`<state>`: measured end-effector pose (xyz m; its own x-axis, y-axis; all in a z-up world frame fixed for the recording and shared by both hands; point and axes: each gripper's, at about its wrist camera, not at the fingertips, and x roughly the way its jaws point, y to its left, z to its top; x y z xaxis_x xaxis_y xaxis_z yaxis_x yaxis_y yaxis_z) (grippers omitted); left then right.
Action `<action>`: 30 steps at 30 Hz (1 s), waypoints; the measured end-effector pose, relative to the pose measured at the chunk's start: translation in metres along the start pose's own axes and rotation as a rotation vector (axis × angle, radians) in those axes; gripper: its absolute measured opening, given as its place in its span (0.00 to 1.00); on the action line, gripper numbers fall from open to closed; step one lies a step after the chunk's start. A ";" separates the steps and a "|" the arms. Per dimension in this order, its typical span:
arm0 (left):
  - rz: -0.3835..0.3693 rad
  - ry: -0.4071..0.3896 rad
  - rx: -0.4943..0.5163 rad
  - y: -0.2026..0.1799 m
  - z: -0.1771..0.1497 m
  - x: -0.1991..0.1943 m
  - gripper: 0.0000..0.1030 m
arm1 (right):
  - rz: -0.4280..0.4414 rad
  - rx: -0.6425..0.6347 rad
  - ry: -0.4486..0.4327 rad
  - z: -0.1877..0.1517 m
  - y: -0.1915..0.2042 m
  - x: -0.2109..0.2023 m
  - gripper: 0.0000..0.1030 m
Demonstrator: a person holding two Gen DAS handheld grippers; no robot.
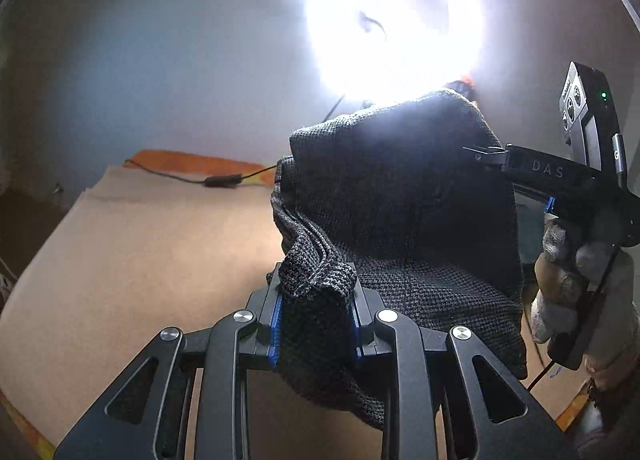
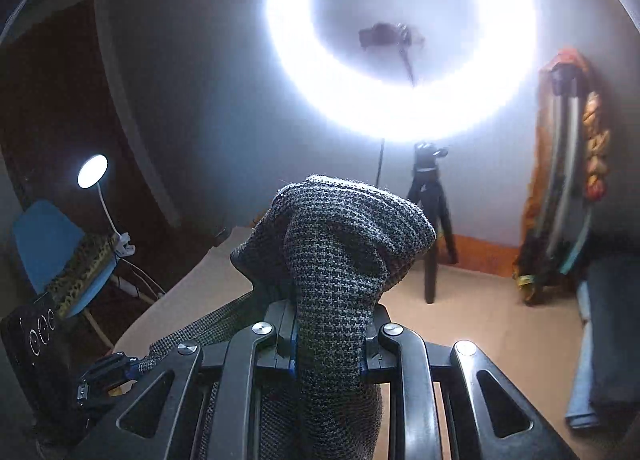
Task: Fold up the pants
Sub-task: 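Lift the grey trouser bundle with both tools, closing both on its end, then carry the bundle with both tools onto the stack of folded clothes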
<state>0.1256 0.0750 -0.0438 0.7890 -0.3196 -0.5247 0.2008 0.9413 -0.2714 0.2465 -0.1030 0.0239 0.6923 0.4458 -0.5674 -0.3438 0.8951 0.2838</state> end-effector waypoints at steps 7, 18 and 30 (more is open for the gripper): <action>-0.052 -0.023 0.057 -0.042 0.008 -0.001 0.23 | -0.039 0.007 -0.042 0.007 -0.024 -0.054 0.19; -0.184 -0.050 0.112 -0.130 0.028 0.042 0.23 | -0.148 0.048 -0.109 0.018 -0.099 -0.139 0.19; -0.287 -0.049 0.146 -0.231 0.041 0.118 0.23 | -0.270 0.089 -0.143 0.031 -0.205 -0.187 0.19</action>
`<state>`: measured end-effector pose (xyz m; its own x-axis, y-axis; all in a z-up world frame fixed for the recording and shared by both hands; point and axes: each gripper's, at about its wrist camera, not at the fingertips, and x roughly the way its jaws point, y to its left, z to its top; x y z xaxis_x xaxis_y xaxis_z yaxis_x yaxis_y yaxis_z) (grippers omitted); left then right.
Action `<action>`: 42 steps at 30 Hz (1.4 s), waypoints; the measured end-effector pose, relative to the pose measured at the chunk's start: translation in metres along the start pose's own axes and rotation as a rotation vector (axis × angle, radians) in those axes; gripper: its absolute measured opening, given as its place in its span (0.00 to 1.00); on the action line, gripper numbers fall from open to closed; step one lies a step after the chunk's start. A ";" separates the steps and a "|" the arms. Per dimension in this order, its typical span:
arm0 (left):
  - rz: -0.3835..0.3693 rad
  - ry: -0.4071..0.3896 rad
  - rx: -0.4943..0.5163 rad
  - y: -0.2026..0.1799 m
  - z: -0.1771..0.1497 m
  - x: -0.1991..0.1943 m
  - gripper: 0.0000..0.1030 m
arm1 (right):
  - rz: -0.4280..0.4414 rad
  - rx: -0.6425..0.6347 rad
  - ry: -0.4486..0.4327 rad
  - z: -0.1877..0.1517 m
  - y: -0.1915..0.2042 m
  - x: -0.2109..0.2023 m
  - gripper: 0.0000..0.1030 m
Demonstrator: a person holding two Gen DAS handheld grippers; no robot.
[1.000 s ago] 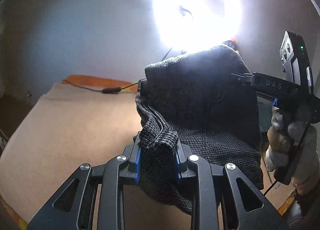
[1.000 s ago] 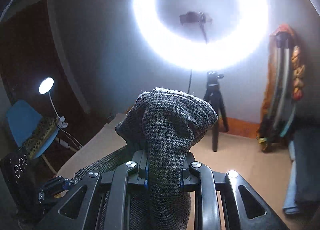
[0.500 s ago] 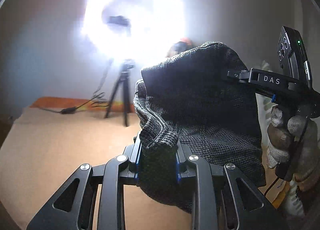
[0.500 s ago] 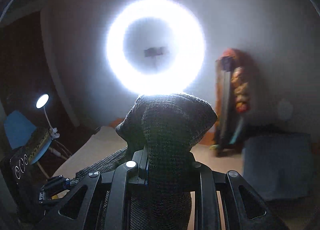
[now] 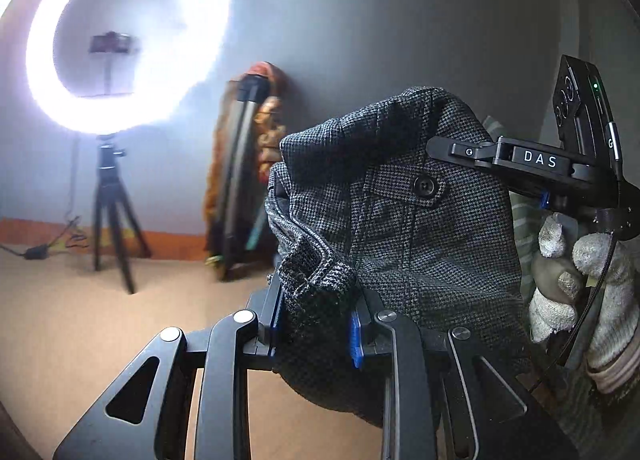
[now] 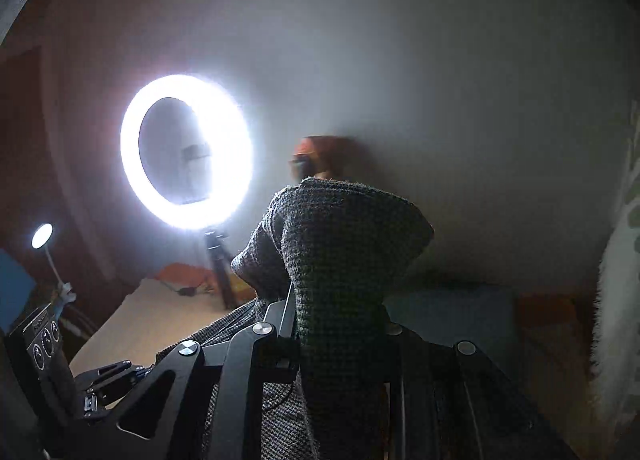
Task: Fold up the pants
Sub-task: 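Carry the bundle with both tools onto the stack of folded clothes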
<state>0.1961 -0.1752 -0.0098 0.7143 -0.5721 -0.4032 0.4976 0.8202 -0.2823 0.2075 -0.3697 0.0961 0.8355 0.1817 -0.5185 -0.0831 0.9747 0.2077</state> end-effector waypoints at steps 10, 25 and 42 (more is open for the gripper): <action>0.019 0.004 0.058 -0.048 0.002 0.069 0.23 | -0.018 0.002 0.022 0.014 -0.085 0.042 0.19; 0.122 0.107 0.112 -0.045 -0.031 0.151 0.26 | -0.066 0.006 0.191 -0.026 -0.183 0.159 0.41; 0.147 0.121 0.109 -0.057 -0.021 0.088 0.41 | -0.304 0.072 0.144 -0.028 -0.195 0.100 0.67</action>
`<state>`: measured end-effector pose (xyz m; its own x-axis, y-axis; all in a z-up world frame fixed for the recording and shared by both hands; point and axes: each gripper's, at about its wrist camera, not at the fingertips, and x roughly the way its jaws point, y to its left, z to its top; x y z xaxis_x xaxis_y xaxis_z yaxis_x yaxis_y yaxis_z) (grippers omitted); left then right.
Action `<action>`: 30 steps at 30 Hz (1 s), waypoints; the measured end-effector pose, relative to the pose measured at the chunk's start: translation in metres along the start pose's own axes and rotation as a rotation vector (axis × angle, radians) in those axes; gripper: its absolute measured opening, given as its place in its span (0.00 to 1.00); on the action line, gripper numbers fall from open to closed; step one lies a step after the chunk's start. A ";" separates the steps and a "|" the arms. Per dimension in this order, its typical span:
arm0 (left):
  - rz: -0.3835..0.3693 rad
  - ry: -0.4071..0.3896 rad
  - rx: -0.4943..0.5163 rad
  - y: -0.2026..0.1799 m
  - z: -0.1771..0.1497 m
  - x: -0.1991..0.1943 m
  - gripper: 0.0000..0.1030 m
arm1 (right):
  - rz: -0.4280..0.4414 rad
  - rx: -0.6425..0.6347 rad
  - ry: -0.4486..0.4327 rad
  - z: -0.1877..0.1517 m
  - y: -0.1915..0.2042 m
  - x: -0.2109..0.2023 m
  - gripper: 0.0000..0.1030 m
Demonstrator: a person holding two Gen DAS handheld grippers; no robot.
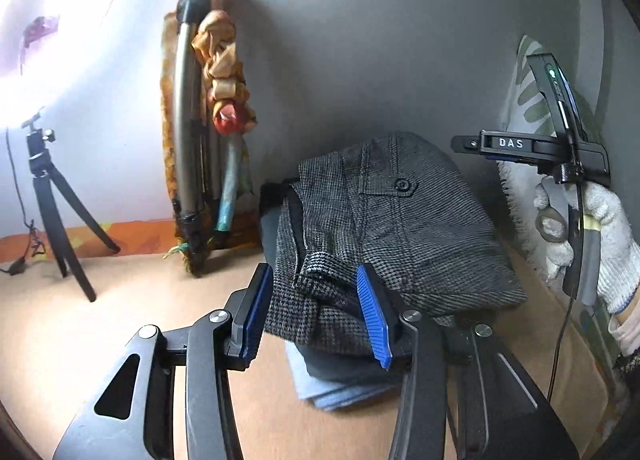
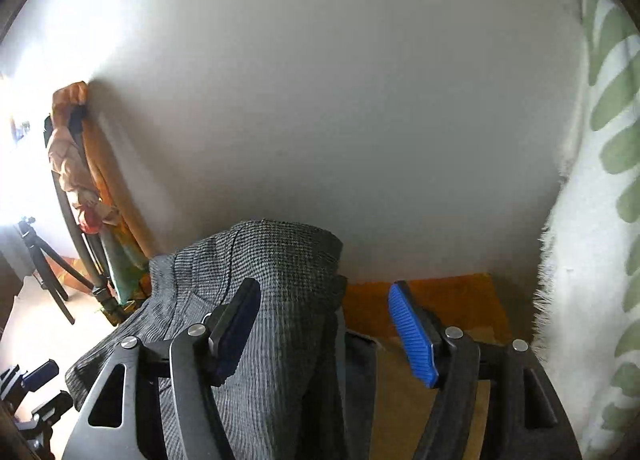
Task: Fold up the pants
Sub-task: 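Carry the bundle with both tools onto the stack of folded clothes, then open both tools to release the trousers and pull back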
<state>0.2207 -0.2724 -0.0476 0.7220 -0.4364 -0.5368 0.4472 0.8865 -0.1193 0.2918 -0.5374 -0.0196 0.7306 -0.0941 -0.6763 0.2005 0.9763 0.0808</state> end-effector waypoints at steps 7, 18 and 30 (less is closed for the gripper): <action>-0.014 -0.030 0.009 -0.010 0.002 -0.035 0.41 | -0.003 0.018 -0.023 -0.005 -0.007 -0.036 0.69; -0.034 -0.068 0.022 -0.014 -0.003 -0.089 0.50 | 0.011 0.007 -0.049 -0.032 0.007 -0.112 0.70; -0.059 -0.103 0.046 -0.016 -0.020 -0.149 0.62 | 0.008 -0.002 -0.095 -0.073 0.038 -0.184 0.71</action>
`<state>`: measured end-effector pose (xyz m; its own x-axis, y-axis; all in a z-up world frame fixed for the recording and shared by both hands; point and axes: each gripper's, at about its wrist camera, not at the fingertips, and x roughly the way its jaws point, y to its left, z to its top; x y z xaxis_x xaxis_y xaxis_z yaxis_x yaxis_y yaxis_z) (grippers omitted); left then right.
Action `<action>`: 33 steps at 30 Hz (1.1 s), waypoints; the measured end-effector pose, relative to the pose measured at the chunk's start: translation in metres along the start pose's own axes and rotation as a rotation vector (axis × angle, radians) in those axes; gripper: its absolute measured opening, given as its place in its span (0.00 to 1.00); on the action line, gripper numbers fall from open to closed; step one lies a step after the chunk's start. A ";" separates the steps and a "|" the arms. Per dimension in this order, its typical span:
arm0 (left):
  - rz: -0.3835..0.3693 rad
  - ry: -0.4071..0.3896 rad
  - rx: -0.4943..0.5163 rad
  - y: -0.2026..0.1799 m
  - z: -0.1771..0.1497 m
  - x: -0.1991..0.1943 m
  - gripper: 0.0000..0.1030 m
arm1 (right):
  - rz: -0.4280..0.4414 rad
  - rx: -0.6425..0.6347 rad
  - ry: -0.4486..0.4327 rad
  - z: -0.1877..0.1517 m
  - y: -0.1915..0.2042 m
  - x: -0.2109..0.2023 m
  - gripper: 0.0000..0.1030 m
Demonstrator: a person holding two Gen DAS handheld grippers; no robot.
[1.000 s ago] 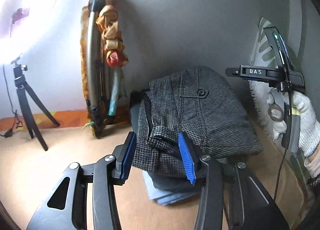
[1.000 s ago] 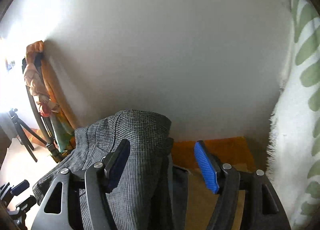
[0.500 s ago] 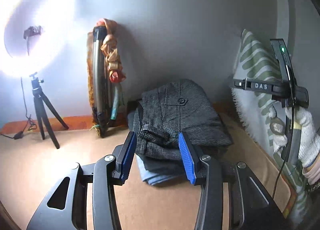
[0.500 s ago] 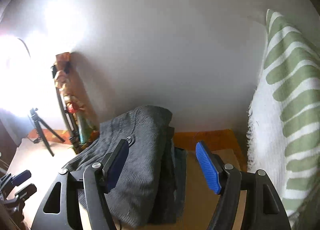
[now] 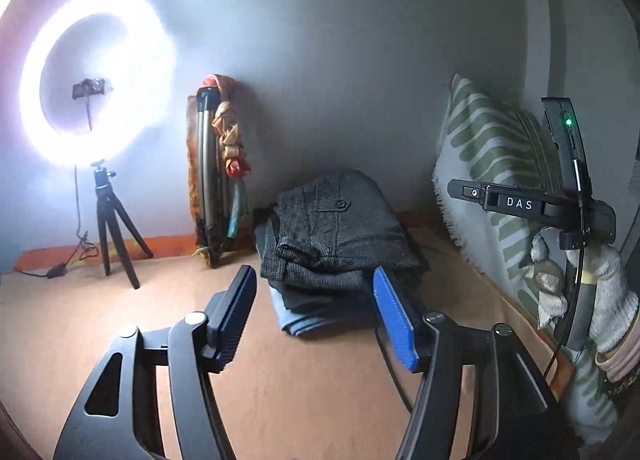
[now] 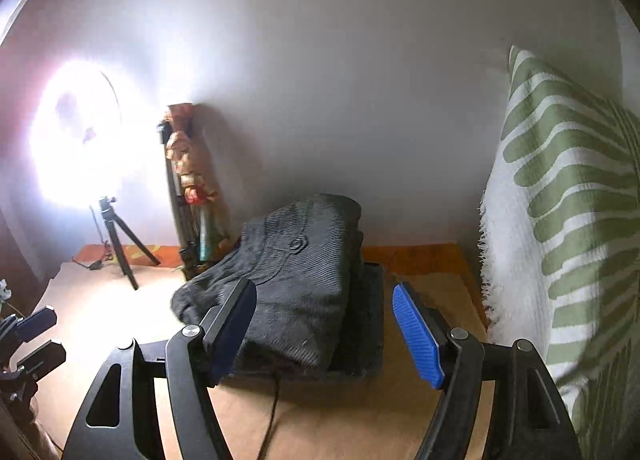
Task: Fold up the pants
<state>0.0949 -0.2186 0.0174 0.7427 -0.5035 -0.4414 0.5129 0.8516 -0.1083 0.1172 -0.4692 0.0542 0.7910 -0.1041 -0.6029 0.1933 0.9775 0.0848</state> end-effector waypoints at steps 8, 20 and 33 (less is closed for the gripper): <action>-0.010 0.010 0.010 0.003 -0.019 -0.028 0.64 | -0.022 -0.028 -0.051 -0.031 0.032 -0.043 0.86; 0.021 0.030 -0.014 0.025 -0.046 -0.053 0.71 | -0.019 -0.049 -0.074 -0.082 0.073 -0.079 0.92; 0.080 0.055 -0.022 0.039 -0.069 -0.063 0.71 | -0.058 -0.058 -0.083 -0.125 0.102 -0.089 0.93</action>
<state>0.0382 -0.1439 -0.0200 0.7560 -0.4252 -0.4976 0.4428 0.8921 -0.0895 -0.0065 -0.3377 0.0175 0.8250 -0.1737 -0.5378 0.2087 0.9780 0.0043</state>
